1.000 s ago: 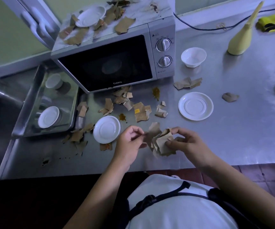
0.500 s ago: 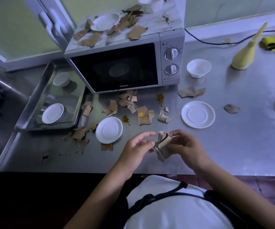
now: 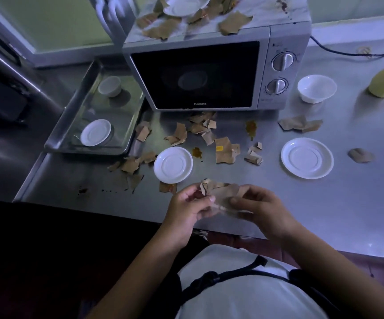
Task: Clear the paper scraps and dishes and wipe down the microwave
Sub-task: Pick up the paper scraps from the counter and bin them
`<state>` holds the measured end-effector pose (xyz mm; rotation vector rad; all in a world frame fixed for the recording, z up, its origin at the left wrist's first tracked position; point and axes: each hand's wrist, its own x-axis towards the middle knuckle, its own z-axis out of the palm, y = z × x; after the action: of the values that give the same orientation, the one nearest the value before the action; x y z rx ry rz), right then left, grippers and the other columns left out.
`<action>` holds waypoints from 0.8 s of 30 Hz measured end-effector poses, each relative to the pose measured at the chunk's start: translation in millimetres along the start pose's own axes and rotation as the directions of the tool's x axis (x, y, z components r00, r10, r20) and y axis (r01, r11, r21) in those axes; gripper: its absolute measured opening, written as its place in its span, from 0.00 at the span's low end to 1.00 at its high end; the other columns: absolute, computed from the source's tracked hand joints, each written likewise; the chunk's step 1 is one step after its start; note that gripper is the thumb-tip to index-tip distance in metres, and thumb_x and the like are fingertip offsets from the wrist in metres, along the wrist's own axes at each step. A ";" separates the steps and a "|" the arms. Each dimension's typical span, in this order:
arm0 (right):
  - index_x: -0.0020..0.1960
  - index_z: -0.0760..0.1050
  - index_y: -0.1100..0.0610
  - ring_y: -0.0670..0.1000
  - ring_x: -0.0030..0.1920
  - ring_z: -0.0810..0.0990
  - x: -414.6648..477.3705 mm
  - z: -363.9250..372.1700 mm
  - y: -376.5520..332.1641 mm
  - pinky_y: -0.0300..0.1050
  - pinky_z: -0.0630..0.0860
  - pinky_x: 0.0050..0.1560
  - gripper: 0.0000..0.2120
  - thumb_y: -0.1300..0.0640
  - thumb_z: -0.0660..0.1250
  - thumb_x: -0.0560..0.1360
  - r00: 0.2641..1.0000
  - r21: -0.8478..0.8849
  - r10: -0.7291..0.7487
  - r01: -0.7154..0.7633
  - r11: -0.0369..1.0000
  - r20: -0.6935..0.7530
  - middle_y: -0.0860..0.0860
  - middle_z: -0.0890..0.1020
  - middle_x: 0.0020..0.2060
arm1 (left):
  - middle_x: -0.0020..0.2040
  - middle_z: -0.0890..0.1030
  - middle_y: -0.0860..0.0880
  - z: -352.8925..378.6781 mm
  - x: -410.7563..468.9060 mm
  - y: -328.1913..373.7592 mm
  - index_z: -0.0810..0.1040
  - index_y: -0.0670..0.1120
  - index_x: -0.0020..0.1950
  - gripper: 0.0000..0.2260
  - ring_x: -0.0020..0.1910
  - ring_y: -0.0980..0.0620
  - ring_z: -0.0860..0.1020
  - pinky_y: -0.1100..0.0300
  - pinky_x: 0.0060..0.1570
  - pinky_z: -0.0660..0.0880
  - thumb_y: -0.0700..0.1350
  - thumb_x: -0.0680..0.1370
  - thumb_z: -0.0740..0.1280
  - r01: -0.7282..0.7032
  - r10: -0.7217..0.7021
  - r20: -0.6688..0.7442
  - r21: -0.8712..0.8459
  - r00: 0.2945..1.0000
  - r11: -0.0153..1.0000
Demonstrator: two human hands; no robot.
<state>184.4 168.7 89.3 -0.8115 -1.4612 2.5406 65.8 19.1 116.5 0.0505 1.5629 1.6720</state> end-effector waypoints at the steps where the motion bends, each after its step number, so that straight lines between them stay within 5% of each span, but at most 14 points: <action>1: 0.43 0.82 0.55 0.55 0.44 0.84 2.2 5.2 1.1 0.46 0.81 0.44 0.05 0.59 0.75 0.67 0.999 0.029 0.037 -0.037 0.999 0.016 0.57 0.85 0.43 | 0.44 0.83 0.43 -3.8 1.3 0.0 0.84 0.43 0.49 0.09 0.44 0.46 0.83 0.56 0.43 0.81 0.31 0.75 0.70 0.001 -0.001 -0.006 -0.045 1.000 0.999; 4: 0.40 0.83 0.52 0.52 0.43 0.84 11.8 26.8 0.9 0.43 0.79 0.42 0.03 0.60 0.74 0.70 0.999 -0.009 0.045 -0.045 0.999 -0.016 0.54 0.85 0.42 | 0.48 0.83 0.41 -15.4 5.4 1.8 0.82 0.39 0.55 0.10 0.48 0.44 0.83 0.55 0.46 0.81 0.31 0.75 0.69 -0.004 0.002 -0.026 -0.099 1.000 0.995; 6: 0.38 0.84 0.51 0.50 0.41 0.83 19.4 39.9 -0.4 0.43 0.78 0.42 0.11 0.65 0.71 0.73 0.998 -0.076 -0.003 -0.002 0.997 -0.065 0.52 0.85 0.40 | 0.48 0.84 0.42 -23.3 10.2 5.6 0.81 0.39 0.55 0.11 0.47 0.46 0.84 0.57 0.44 0.81 0.31 0.75 0.69 -0.002 -0.001 -0.033 -0.094 0.999 0.996; 10: 0.43 0.84 0.56 0.51 0.40 0.84 24.1 55.5 -7.3 0.42 0.80 0.43 0.11 0.69 0.68 0.75 0.983 -0.111 -0.057 0.038 0.993 -0.175 0.55 0.86 0.40 | 0.44 0.84 0.45 -36.1 24.7 16.1 0.83 0.41 0.51 0.09 0.44 0.50 0.82 0.59 0.43 0.78 0.32 0.73 0.71 -0.005 0.007 -0.025 0.080 1.000 0.997; 13: 0.49 0.83 0.64 0.58 0.45 0.85 22.3 58.6 -12.6 0.47 0.82 0.46 0.08 0.72 0.67 0.75 0.964 -0.166 -0.086 0.045 0.985 -0.251 0.61 0.86 0.44 | 0.40 0.83 0.49 -40.7 36.5 23.3 0.82 0.45 0.43 0.09 0.43 0.53 0.80 0.60 0.48 0.75 0.32 0.73 0.72 -0.031 0.019 0.079 0.154 0.997 0.988; 15: 0.51 0.82 0.67 0.65 0.47 0.84 19.9 59.7 -18.1 0.57 0.81 0.51 0.09 0.73 0.66 0.75 0.948 -0.209 -0.108 0.045 0.977 -0.298 0.66 0.84 0.47 | 0.37 0.83 0.52 -43.0 44.4 25.2 0.81 0.47 0.42 0.10 0.38 0.56 0.79 0.65 0.41 0.74 0.32 0.73 0.73 -0.006 -0.022 0.159 0.171 0.987 0.985; 19: 0.50 0.83 0.67 0.68 0.50 0.83 18.6 62.4 -23.9 0.59 0.81 0.53 0.10 0.75 0.65 0.74 0.900 -0.249 -0.132 0.027 0.968 -0.415 0.67 0.84 0.47 | 0.40 0.83 0.50 -48.0 63.6 29.4 0.84 0.47 0.48 0.06 0.37 0.57 0.79 0.68 0.33 0.73 0.39 0.73 0.75 0.098 -0.161 0.324 0.202 0.932 0.975; 22: 0.50 0.84 0.65 0.63 0.48 0.85 18.8 62.1 -26.0 0.52 0.83 0.49 0.12 0.75 0.64 0.75 0.820 -0.159 -0.119 0.035 0.987 -0.560 0.63 0.86 0.45 | 0.46 0.85 0.48 -54.6 92.3 35.5 0.85 0.49 0.49 0.05 0.43 0.53 0.82 0.62 0.40 0.76 0.48 0.75 0.73 0.189 -0.219 0.338 0.118 0.915 0.975; 24: 0.52 0.84 0.63 0.57 0.45 0.86 15.7 60.5 -26.6 0.45 0.83 0.42 0.13 0.74 0.65 0.75 0.764 -0.121 -0.110 0.042 0.992 -0.636 0.61 0.86 0.45 | 0.46 0.86 0.49 -57.7 120.2 36.8 0.84 0.50 0.48 0.04 0.46 0.50 0.82 0.59 0.44 0.77 0.49 0.78 0.71 0.156 -0.218 0.197 0.289 0.956 0.944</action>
<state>136.7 141.4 129.2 -1.4227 -1.3338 1.8300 -63.8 45.7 75.9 0.2207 1.5582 1.2492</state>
